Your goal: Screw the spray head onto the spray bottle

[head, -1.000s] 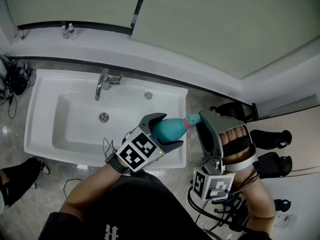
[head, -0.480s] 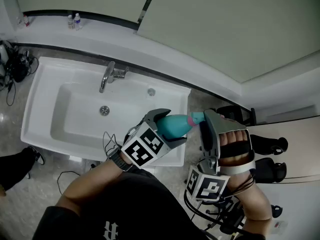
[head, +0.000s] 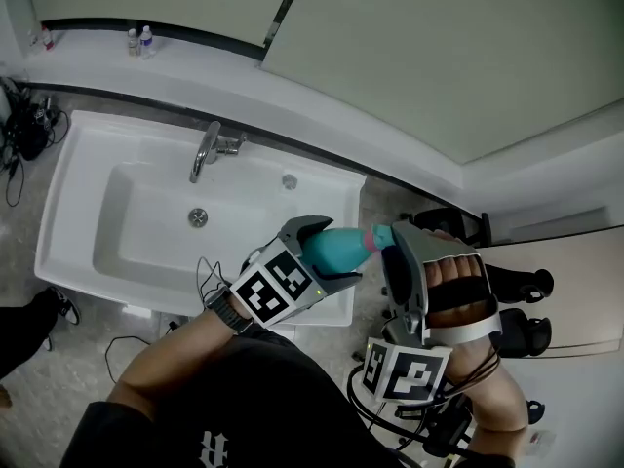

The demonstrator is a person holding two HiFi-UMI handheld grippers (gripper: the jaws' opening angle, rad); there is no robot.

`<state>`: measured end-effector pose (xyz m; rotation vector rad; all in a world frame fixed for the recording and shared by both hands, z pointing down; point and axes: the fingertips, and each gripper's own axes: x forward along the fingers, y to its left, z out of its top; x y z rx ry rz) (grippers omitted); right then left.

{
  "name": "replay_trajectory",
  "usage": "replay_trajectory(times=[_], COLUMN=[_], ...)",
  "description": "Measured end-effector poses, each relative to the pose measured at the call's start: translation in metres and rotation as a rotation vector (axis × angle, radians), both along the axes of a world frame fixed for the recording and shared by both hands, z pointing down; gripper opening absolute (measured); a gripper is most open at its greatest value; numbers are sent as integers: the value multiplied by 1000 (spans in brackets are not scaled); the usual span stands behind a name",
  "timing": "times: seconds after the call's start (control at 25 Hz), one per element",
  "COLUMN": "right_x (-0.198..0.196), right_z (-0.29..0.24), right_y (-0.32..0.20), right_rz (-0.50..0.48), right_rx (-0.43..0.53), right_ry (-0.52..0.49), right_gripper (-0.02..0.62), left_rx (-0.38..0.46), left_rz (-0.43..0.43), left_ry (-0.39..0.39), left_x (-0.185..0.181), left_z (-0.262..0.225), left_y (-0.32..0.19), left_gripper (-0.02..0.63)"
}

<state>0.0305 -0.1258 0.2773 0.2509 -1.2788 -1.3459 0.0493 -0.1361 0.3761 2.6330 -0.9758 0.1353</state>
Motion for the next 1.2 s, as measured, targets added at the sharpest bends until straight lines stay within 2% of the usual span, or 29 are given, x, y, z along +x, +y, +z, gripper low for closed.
replay_trajectory(times=[0.12,0.2,0.28,0.32,0.36,0.4,0.44,0.52,0.56,0.6,0.64,0.68,0.72,0.8,0.96,1.16,1.2], right_x=[-2,-7,-15,-19,-22,-20,-12,16,30,41,46,43,35,10,-27,-43,-45], right_z=[-5,-12,-22,-30,-45,-64,-87,-124,-132,-130,-122,-109,-96,-77,-73,-69,-68], right_y=[5,12,20,24,26,28,26,18,14,9,6,5,7,17,27,25,25], right_rz=[-14,-19,-24,-29,-31,-25,-10,22,24,13,-1,-12,-22,-55,-144,-174,-171], right_rx=[0,-35,-111,-159,-222,-309,-428,-748,-935,-1110,-1247,-1339,-1397,-1464,-1529,-1594,-1594], right_ry=[27,5,-55,-109,-204,-360,-578,-1088,-1307,-1464,-1553,-1582,-1569,-1498,-1418,-1378,-1377], right_gripper=[187,187,187,187,187,187,187,187,187,206,229,235,236,238,238,236,203], left_rx=[-1,-1,6,11,16,20,24,28,31,35,41,47,50,52,48,35,34], left_rz=[19,32,43,47,52,56,61,75,86,99,112,125,137,162,202,223,224], left_ry=[32,51,75,88,101,113,127,154,163,167,170,173,180,202,235,243,243], left_x=[2,2,2,2,1,0,-2,-8,-11,-14,-16,-17,-18,-20,-20,-18,-18], left_z=[0,-1,-5,-8,-11,-15,-18,-27,-32,-38,-43,-50,-56,-65,-72,-67,-67], left_y=[0,1,2,2,2,2,3,5,7,10,13,17,21,26,31,32,32], left_gripper=[422,422,422,422,422,422,422,422,422,422,422,422,422,422,422,422,422])
